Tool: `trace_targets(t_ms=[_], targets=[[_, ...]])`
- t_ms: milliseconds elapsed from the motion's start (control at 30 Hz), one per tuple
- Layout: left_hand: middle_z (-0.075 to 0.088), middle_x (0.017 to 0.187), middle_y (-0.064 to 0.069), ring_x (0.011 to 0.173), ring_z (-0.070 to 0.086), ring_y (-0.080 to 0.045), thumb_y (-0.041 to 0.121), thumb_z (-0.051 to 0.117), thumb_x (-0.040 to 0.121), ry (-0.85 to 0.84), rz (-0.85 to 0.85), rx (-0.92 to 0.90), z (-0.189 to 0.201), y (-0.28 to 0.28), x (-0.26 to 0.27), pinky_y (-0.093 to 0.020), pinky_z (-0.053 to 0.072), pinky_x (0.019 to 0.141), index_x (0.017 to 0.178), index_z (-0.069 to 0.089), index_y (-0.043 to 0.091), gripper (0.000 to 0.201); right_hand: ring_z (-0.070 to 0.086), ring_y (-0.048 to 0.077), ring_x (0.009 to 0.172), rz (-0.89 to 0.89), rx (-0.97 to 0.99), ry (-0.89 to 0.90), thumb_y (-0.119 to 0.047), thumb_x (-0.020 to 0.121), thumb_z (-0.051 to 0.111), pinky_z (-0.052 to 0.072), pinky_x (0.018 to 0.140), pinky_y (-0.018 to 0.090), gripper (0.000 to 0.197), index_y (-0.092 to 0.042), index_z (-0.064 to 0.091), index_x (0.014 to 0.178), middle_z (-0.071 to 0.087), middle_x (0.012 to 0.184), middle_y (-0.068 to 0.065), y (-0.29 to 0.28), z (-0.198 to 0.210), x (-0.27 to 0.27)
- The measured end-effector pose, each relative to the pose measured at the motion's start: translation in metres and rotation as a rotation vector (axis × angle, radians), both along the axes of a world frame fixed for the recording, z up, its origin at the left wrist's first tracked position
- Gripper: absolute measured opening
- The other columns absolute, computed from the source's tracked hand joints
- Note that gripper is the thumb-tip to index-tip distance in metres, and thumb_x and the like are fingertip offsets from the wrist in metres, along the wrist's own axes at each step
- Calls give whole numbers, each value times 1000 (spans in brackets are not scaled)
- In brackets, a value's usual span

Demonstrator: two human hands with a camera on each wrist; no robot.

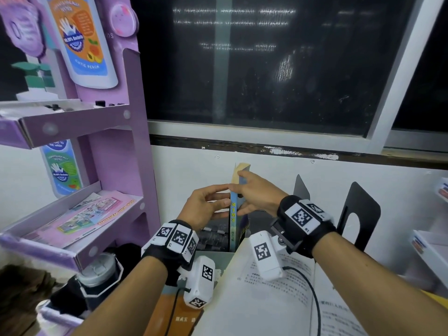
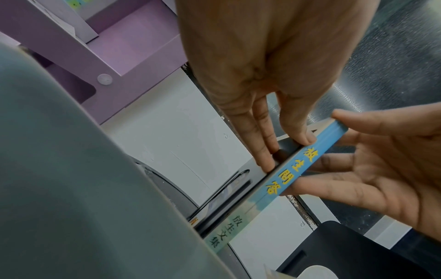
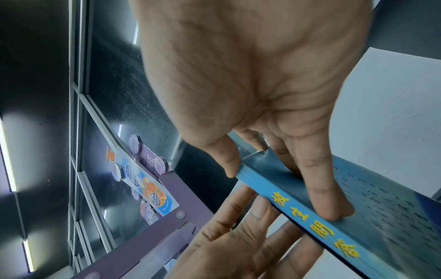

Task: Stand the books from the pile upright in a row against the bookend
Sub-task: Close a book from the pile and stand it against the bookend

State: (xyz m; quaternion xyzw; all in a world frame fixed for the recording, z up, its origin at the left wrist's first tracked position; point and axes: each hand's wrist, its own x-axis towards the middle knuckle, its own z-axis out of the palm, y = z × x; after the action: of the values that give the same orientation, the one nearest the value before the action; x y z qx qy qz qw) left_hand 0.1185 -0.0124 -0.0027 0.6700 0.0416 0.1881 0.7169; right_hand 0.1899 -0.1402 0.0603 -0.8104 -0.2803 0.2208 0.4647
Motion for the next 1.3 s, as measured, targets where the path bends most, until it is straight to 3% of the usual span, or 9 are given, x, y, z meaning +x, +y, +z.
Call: trace_targets(t_ms=[167, 467, 600, 667, 933, 1000, 1100, 1200, 1300], targets=[[68, 107, -14, 88, 70, -24, -5, 58, 89, 13, 0, 33, 1, 1, -1, -29, 59, 69, 111, 66, 16, 31, 67, 31, 101, 0, 14, -24, -31, 99, 52, 60, 78, 37, 68, -23, 13, 155, 31, 156, 12, -5, -3, -1], [68, 105, -13, 86, 67, -27, 5, 60, 92, 130, 22, 162, 6, -3, -8, -40, 56, 84, 109, 64, 17, 22, 59, 32, 116, 22, 7, 61, -27, 98, 56, 55, 91, 39, 71, -24, 14, 155, 28, 157, 9, -20, 1, -7], [67, 100, -12, 74, 64, -21, 11, 61, 91, 280, 66, 264, 11, -3, -18, -32, 56, 69, 107, 63, 12, 15, 65, 28, 100, 39, -94, -17, -33, 96, 58, 54, 93, 37, 67, -23, 24, 152, 41, 149, 11, -38, 6, -6], [66, 96, -11, 71, 62, -22, 12, 61, 91, 347, 41, 291, 14, -6, -26, -31, 54, 65, 104, 62, 12, 13, 64, 26, 103, 57, -143, -53, -35, 95, 58, 53, 95, 37, 61, -22, 31, 149, 48, 140, 9, -52, 9, -7], [58, 109, -5, 98, 58, -19, 25, 60, 92, 541, -133, 525, 26, -37, -45, -41, 51, 95, 113, 59, 14, 24, 60, 22, 112, 98, -408, -125, -42, 94, 56, 52, 95, 37, 42, -23, 50, 131, 57, 128, 1, -128, 17, -17], [55, 111, -3, 107, 55, -21, 28, 57, 94, 581, -176, 634, 32, -53, -47, -36, 46, 103, 117, 56, 13, 26, 60, 22, 113, 100, -503, -146, -44, 93, 57, 51, 98, 40, 39, -24, 54, 126, 58, 126, 1, -149, 16, -19], [46, 112, -5, 102, 43, -17, 29, 47, 99, 604, -252, 852, 39, -78, -46, -28, 37, 96, 115, 54, 6, 29, 60, 24, 113, 76, -613, -169, -46, 92, 57, 53, 96, 41, 39, -22, 58, 122, 61, 123, 6, -176, 13, -21], [44, 108, -3, 99, 39, -14, 32, 39, 102, 676, -308, 1032, 40, -92, -40, -23, 32, 80, 125, 52, -3, 44, 58, 17, 92, 46, -697, -184, -47, 92, 58, 54, 82, 33, 39, -20, 59, 120, 62, 102, -1, -201, 7, -22], [44, 113, -3, 101, 39, -16, 39, 39, 101, 766, -323, 1108, 38, -97, -37, -23, 33, 76, 116, 50, 8, 37, 55, 14, 86, 31, -756, -162, -49, 89, 62, 46, 72, 27, 38, -23, 60, 115, 60, 98, -3, -222, 0, -22]])
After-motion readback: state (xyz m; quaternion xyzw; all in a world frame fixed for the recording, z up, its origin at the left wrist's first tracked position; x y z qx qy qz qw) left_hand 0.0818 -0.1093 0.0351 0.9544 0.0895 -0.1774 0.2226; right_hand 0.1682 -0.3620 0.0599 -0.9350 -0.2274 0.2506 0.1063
